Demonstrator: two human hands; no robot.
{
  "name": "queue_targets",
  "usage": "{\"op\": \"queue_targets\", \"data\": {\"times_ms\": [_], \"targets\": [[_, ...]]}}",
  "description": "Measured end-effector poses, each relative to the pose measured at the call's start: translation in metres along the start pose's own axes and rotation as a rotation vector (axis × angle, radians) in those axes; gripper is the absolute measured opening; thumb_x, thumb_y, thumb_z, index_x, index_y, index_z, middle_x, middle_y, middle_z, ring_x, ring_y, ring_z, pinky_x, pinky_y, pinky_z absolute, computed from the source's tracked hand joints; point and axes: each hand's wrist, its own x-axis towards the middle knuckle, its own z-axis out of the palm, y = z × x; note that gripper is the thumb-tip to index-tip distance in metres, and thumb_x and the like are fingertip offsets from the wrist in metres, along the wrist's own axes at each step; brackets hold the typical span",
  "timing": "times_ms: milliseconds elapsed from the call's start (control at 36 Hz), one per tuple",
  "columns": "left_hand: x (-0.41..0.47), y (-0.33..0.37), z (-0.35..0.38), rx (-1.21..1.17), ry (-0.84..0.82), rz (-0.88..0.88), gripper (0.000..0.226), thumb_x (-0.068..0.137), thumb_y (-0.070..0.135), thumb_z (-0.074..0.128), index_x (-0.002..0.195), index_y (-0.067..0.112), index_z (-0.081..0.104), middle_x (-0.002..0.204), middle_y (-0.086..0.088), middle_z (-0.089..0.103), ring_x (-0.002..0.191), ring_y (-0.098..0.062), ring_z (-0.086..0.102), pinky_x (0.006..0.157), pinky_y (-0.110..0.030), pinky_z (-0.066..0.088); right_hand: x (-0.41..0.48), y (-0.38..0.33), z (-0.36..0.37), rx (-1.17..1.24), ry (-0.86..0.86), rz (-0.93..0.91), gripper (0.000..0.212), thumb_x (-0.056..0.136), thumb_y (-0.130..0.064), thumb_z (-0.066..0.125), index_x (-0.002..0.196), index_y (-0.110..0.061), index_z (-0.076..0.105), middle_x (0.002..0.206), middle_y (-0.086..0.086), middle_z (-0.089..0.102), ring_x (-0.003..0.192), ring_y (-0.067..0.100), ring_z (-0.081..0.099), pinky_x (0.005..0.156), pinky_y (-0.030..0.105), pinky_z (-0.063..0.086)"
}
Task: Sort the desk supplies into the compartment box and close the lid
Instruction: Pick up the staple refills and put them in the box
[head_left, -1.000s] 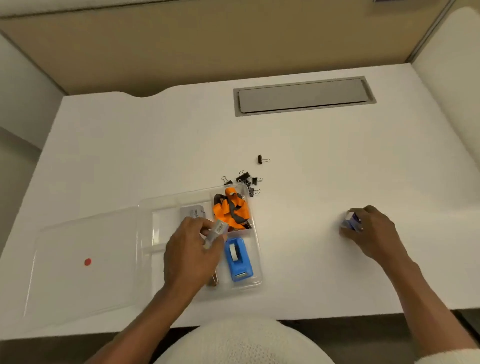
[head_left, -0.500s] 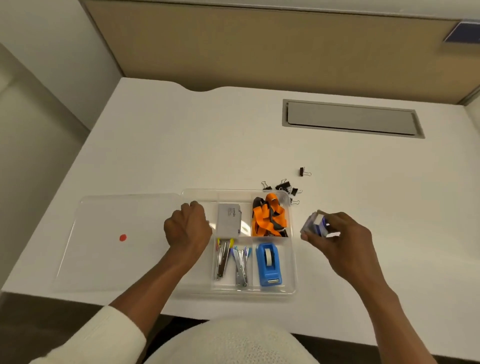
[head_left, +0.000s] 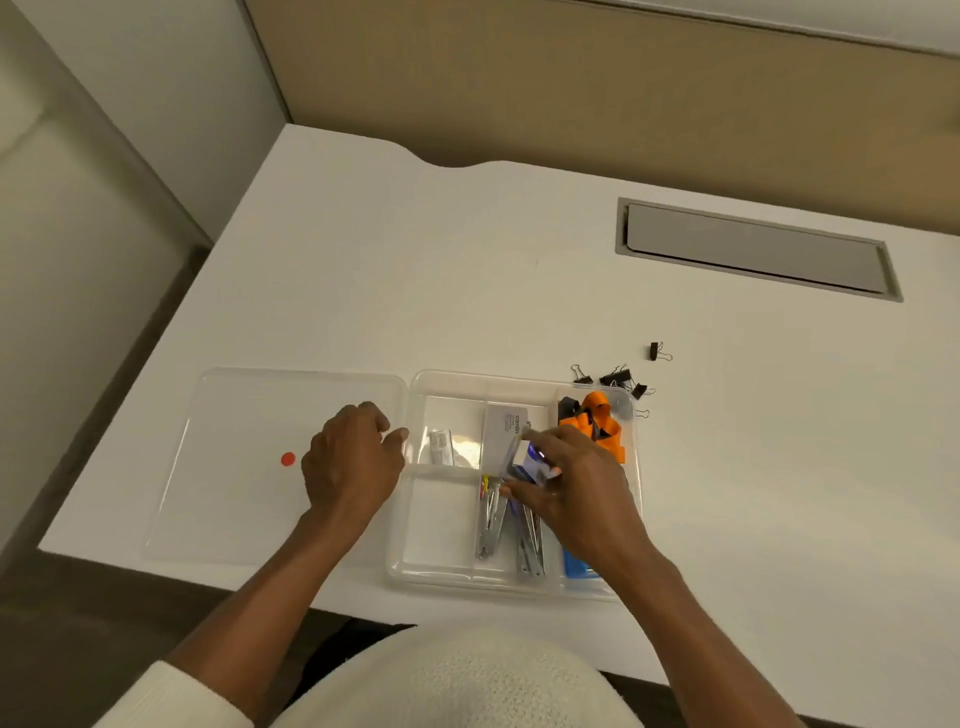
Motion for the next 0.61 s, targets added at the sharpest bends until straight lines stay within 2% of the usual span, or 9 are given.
{"op": "queue_targets", "data": {"times_ms": [56, 111, 194, 278, 361, 444, 556, 611], "targets": [[0.002, -0.007, 0.001, -0.117, -0.063, -0.025, 0.019, 0.094, 0.035, 0.075, 0.083, 0.019, 0.073, 0.085, 0.002, 0.077, 0.079, -0.025, 0.073, 0.061, -0.034, 0.057, 0.019, -0.010, 0.010, -0.018, -0.023, -0.085, 0.058, 0.083, -0.038, 0.081, 0.134, -0.014, 0.065, 0.117, 0.001, 0.066, 0.095, 0.016, 0.063, 0.079, 0.024, 0.054], [0.004, -0.012, 0.003, -0.206, -0.110, -0.048, 0.020, 0.093, 0.033, 0.077, 0.080, 0.019, 0.074, 0.081, 0.003, 0.076, 0.075, -0.021, 0.073, 0.063, -0.035, 0.061, 0.041, -0.018, 0.021, -0.060, -0.063, -0.155, 0.059, 0.085, -0.036, 0.080, 0.136, -0.013, 0.062, 0.120, 0.002, 0.064, 0.097, 0.017, 0.063, 0.079, 0.021, 0.050], [0.006, -0.017, 0.005, -0.282, -0.154, -0.052, 0.019, 0.093, 0.034, 0.077, 0.082, 0.019, 0.075, 0.080, 0.005, 0.076, 0.074, -0.017, 0.072, 0.065, -0.033, 0.061, 0.070, -0.026, 0.037, -0.123, -0.117, -0.221, 0.057, 0.085, -0.030, 0.080, 0.135, -0.011, 0.061, 0.120, 0.006, 0.063, 0.100, 0.024, 0.064, 0.081, 0.029, 0.053], [0.009, -0.020, 0.006, -0.296, -0.188, -0.046, 0.019, 0.095, 0.036, 0.075, 0.083, 0.020, 0.075, 0.079, 0.005, 0.077, 0.072, -0.015, 0.072, 0.066, -0.031, 0.060, 0.092, -0.028, 0.051, -0.200, -0.161, -0.257, 0.048, 0.085, -0.027, 0.079, 0.128, -0.011, 0.065, 0.116, 0.008, 0.063, 0.096, 0.029, 0.064, 0.081, 0.037, 0.055], [0.010, -0.021, 0.006, -0.303, -0.214, -0.046, 0.022, 0.096, 0.038, 0.073, 0.083, 0.021, 0.074, 0.077, 0.005, 0.076, 0.071, -0.016, 0.073, 0.069, -0.035, 0.063, 0.105, -0.027, 0.064, -0.288, -0.261, -0.267, 0.044, 0.085, -0.026, 0.078, 0.123, -0.010, 0.066, 0.111, 0.010, 0.064, 0.093, 0.030, 0.064, 0.082, 0.041, 0.055], [0.011, -0.023, 0.006, -0.298, -0.241, -0.054, 0.025, 0.097, 0.041, 0.071, 0.084, 0.020, 0.074, 0.077, 0.003, 0.076, 0.072, -0.019, 0.073, 0.074, -0.040, 0.064, 0.112, -0.027, 0.074, -0.343, -0.361, -0.274, 0.040, 0.084, -0.028, 0.079, 0.116, -0.007, 0.068, 0.107, 0.012, 0.066, 0.093, 0.031, 0.064, 0.080, 0.041, 0.053], [0.013, -0.026, 0.007, -0.305, -0.276, -0.062, 0.028, 0.096, 0.045, 0.070, 0.085, 0.021, 0.075, 0.079, 0.004, 0.077, 0.073, -0.019, 0.073, 0.076, -0.041, 0.064, 0.119, -0.024, 0.077, -0.313, -0.390, -0.294, 0.040, 0.084, -0.031, 0.079, 0.115, -0.007, 0.070, 0.105, 0.013, 0.069, 0.092, 0.030, 0.065, 0.080, 0.042, 0.053], [0.015, -0.029, 0.007, -0.319, -0.290, -0.070, 0.030, 0.096, 0.048, 0.069, 0.084, 0.021, 0.074, 0.078, 0.005, 0.077, 0.073, -0.018, 0.074, 0.077, -0.041, 0.064, 0.119, -0.024, 0.076, -0.276, -0.405, -0.294, 0.037, 0.085, -0.027, 0.078, 0.117, -0.007, 0.072, 0.106, 0.013, 0.071, 0.093, 0.029, 0.066, 0.082, 0.044, 0.054]]}}
